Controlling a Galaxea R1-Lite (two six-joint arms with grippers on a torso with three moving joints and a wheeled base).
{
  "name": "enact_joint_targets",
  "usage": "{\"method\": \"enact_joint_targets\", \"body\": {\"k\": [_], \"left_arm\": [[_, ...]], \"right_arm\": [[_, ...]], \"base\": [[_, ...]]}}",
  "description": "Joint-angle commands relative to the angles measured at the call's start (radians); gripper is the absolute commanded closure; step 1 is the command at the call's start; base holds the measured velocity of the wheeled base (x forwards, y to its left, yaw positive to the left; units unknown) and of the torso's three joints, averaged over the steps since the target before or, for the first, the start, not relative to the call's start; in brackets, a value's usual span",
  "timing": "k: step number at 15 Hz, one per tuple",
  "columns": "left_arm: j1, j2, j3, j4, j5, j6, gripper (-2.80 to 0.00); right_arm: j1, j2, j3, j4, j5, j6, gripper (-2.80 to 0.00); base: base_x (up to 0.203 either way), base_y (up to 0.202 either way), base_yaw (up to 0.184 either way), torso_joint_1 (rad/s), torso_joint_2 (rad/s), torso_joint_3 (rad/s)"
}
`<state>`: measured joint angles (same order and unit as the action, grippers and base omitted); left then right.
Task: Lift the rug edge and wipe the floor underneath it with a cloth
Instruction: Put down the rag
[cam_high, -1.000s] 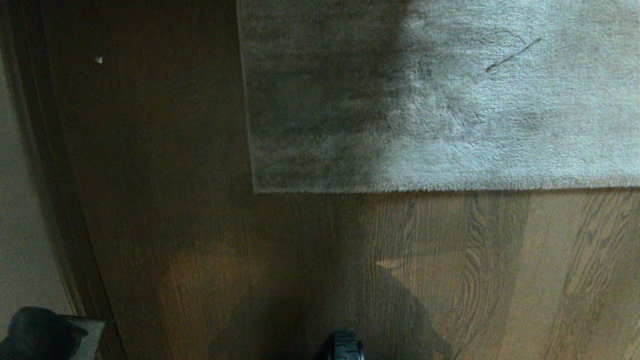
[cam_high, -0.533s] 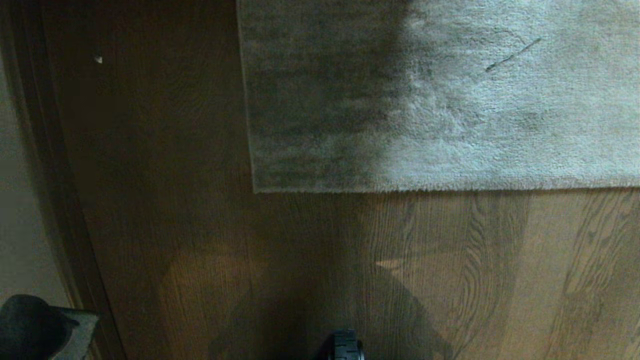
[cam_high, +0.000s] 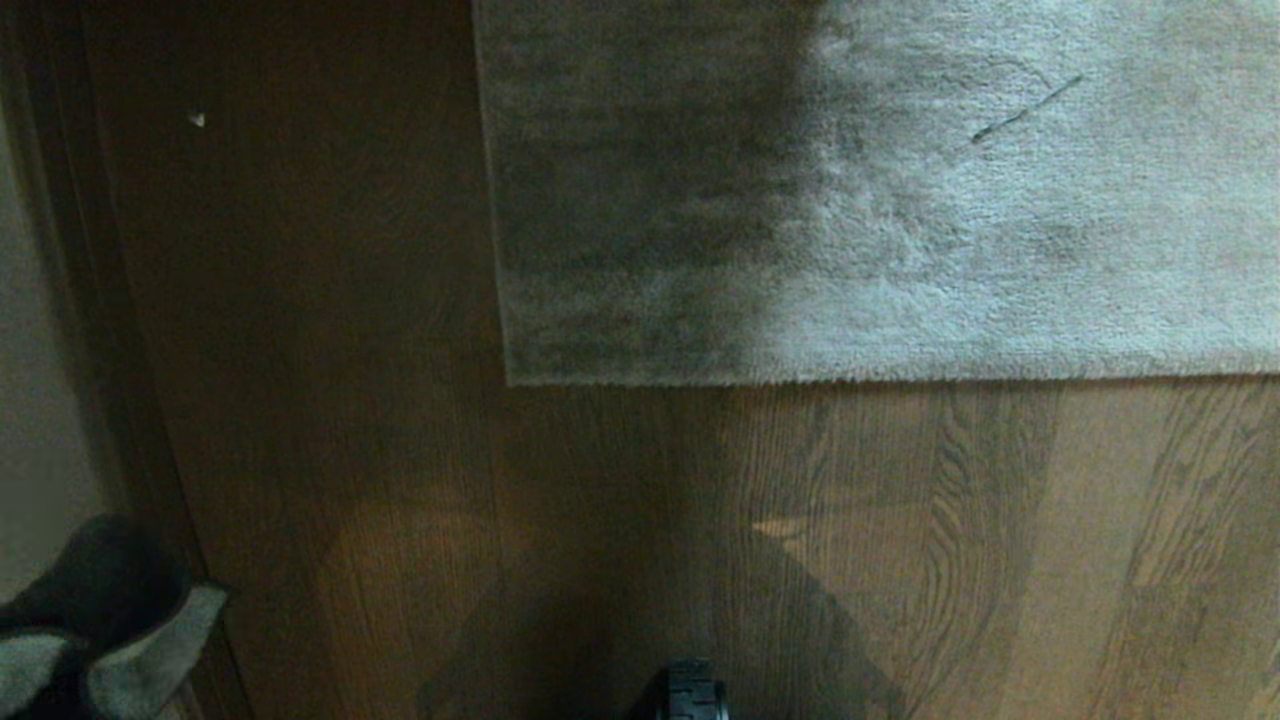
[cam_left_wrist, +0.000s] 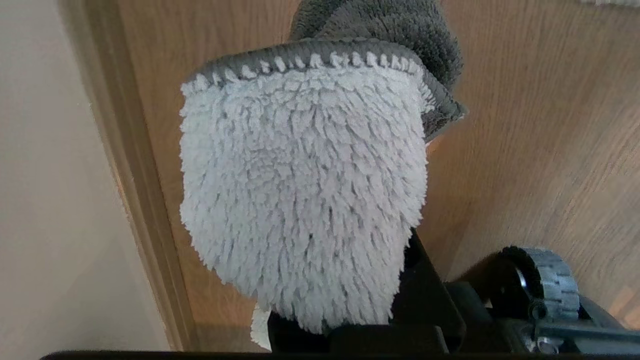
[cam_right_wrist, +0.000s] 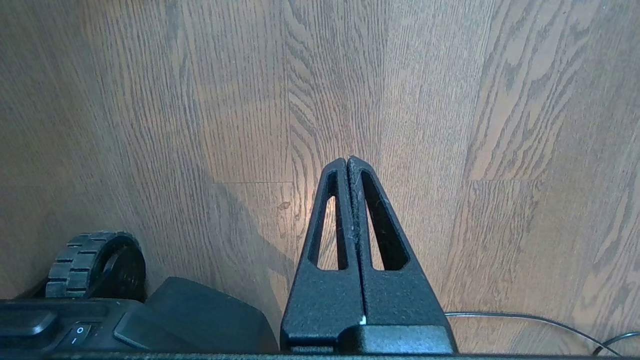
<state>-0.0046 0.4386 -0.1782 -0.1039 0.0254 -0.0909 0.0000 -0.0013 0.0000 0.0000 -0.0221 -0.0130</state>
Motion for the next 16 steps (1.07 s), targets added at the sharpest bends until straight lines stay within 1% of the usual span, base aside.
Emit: {"method": "enact_joint_targets", "body": {"k": [1, 4, 8, 12, 15, 16], "left_arm": [[-0.01, 0.192, -0.004, -0.085, -0.001, 0.0, 0.0], [-0.033, 0.301, -0.007, -0.163, -0.002, 0.002, 0.0], [-0.074, 0.413, -0.009, -0.207, -0.001, 0.001, 0.0], [-0.075, 0.546, -0.017, -0.282, 0.003, 0.002, 0.0], [-0.075, 0.665, -0.049, -0.36, 0.005, 0.002, 0.0], [-0.075, 0.715, -0.058, -0.402, 0.005, 0.002, 0.0]], "right_arm": [[0.0, 0.001, 0.0, 0.0, 0.001, -0.001, 0.0], [0.0, 0.001, 0.0, 0.0, 0.001, -0.001, 0.0], [0.0, 0.001, 0.0, 0.0, 0.0, -0.001, 0.0], [0.0, 0.001, 0.0, 0.0, -0.001, -0.001, 0.0], [0.0, 0.001, 0.0, 0.0, 0.001, -0.001, 0.0], [0.0, 0.001, 0.0, 0.0, -0.001, -0.001, 0.0]], "base": [[0.0, 0.0, 0.0, 0.0, 0.0, 0.0], [0.0, 0.0, 0.0, 0.0, 0.0, 0.0], [0.0, 0.0, 0.0, 0.0, 0.0, 0.0], [0.0, 0.0, 0.0, 0.0, 0.0, 0.0], [0.0, 0.0, 0.0, 0.0, 0.0, 0.0], [0.0, 0.0, 0.0, 0.0, 0.0, 0.0]]}}
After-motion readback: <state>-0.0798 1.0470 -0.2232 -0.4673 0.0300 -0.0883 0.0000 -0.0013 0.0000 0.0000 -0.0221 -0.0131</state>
